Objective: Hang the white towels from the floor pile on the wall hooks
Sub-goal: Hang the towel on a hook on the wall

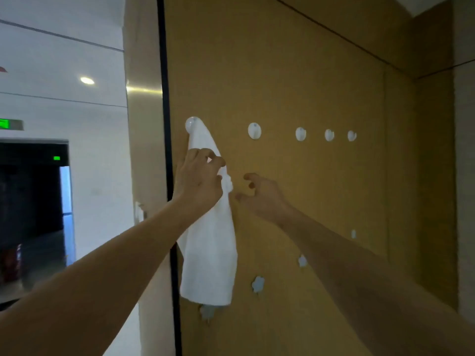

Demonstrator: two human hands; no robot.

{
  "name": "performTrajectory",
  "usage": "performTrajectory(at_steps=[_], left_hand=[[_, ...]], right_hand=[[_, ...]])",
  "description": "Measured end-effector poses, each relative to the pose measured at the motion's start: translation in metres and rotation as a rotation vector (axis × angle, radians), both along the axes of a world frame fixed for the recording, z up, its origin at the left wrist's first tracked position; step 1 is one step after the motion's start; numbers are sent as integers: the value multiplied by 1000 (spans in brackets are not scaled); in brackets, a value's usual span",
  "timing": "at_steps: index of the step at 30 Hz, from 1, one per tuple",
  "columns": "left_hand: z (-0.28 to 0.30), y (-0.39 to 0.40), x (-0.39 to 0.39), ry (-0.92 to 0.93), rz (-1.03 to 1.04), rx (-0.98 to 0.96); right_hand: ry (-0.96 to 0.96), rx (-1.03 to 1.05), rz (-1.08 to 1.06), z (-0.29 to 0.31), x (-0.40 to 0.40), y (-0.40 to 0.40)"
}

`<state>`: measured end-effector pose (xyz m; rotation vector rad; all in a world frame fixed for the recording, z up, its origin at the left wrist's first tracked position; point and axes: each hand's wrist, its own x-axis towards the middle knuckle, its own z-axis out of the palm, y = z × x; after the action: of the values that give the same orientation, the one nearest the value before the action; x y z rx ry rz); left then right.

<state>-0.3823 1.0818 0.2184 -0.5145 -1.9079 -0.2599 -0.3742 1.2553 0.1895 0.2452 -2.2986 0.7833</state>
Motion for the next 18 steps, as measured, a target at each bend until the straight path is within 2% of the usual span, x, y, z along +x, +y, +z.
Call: performTrajectory(at_steps=[2,4,8,11,18], left_hand=[[-5,23,4,4,-75,-79],[-15,52,11,-21,-185,-78],[-41,119,32,-160,-394,-19],[-63,178,55,-249,-494,-75],[-117,324,169,-369,-810,-235]], right_hand=[[-13,57,-119,-6,21,22],[-33,107,-240,-14,45,48],[-58,127,-469,-31,108,107],[-113,120,-610,-48,165,155],[-224,64,-931,-103,325,256]])
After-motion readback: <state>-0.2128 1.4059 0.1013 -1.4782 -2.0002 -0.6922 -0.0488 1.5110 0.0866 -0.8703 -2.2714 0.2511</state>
